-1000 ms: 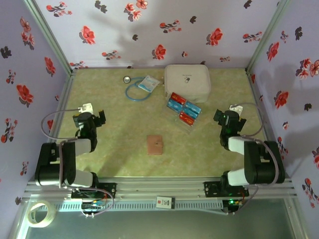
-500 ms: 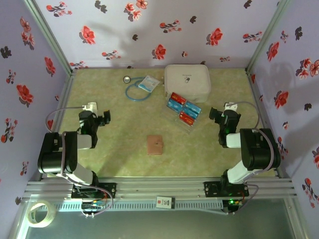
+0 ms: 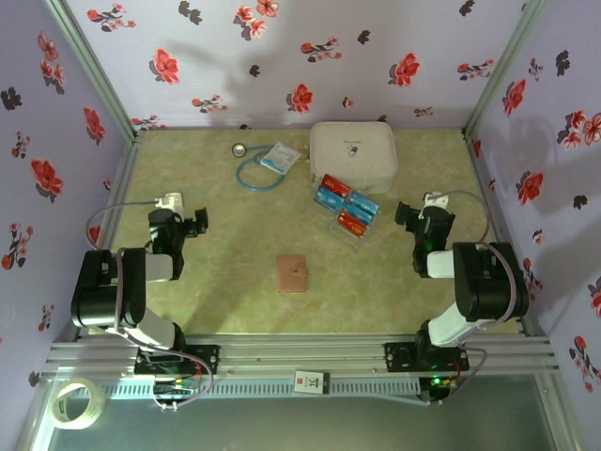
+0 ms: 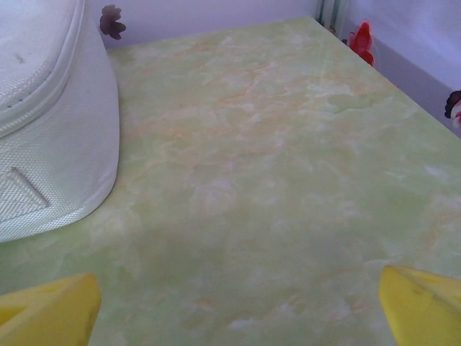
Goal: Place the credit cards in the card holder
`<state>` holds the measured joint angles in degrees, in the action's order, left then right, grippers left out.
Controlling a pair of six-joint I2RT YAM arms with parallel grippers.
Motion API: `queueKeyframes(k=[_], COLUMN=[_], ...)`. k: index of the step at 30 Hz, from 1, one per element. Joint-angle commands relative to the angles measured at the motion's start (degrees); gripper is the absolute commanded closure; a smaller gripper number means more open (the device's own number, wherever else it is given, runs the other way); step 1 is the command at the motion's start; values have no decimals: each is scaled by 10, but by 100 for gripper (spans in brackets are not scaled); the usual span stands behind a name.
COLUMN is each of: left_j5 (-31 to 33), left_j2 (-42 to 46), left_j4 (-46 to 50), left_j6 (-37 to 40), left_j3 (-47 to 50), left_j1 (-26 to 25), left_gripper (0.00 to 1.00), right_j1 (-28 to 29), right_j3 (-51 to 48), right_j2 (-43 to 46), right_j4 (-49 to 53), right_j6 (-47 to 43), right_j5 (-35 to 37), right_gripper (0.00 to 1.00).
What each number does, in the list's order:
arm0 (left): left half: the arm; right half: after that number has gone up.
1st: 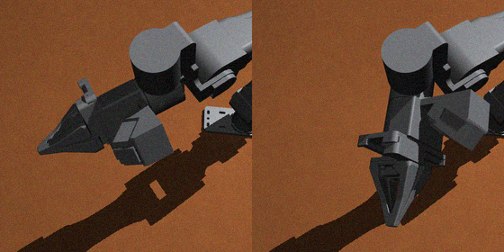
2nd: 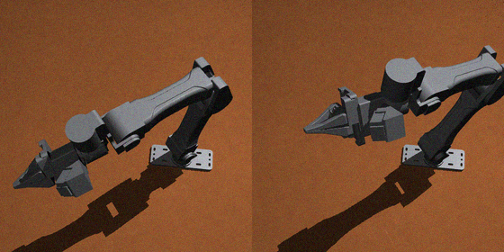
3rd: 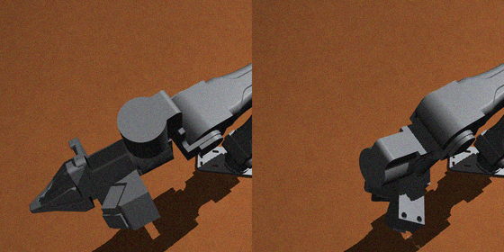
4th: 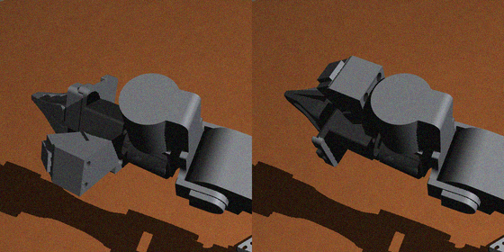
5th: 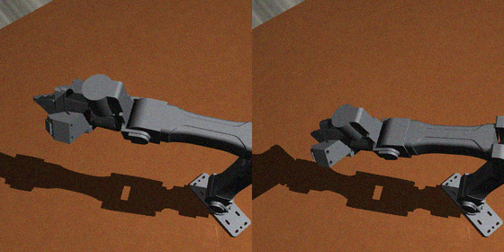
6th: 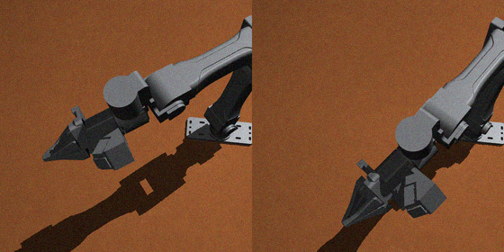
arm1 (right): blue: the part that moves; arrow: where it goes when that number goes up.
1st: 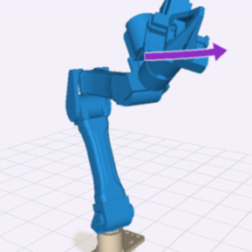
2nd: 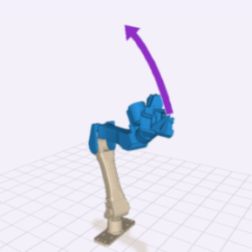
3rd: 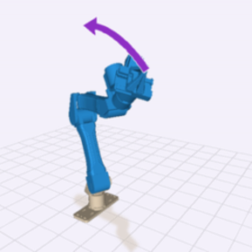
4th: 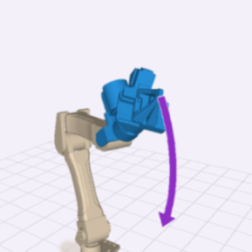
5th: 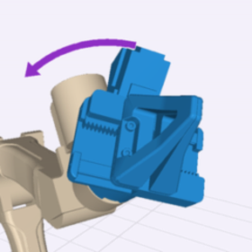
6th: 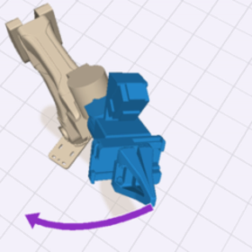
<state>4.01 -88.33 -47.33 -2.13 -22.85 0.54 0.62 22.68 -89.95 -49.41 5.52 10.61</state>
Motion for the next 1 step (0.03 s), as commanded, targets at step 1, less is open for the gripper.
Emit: queueKeyframes(k=[1], left_j5=[10], left_j2=[0], left_j4=[-26], left_j6=[14], left_j3=[-1], left_j1=[-1], left_gripper=[0], right_j1=[-2], right_j3=[-2], right_j2=[7], right_j4=[-7], right_j6=[-2], right_j5=[-13], right_gripper=[1])
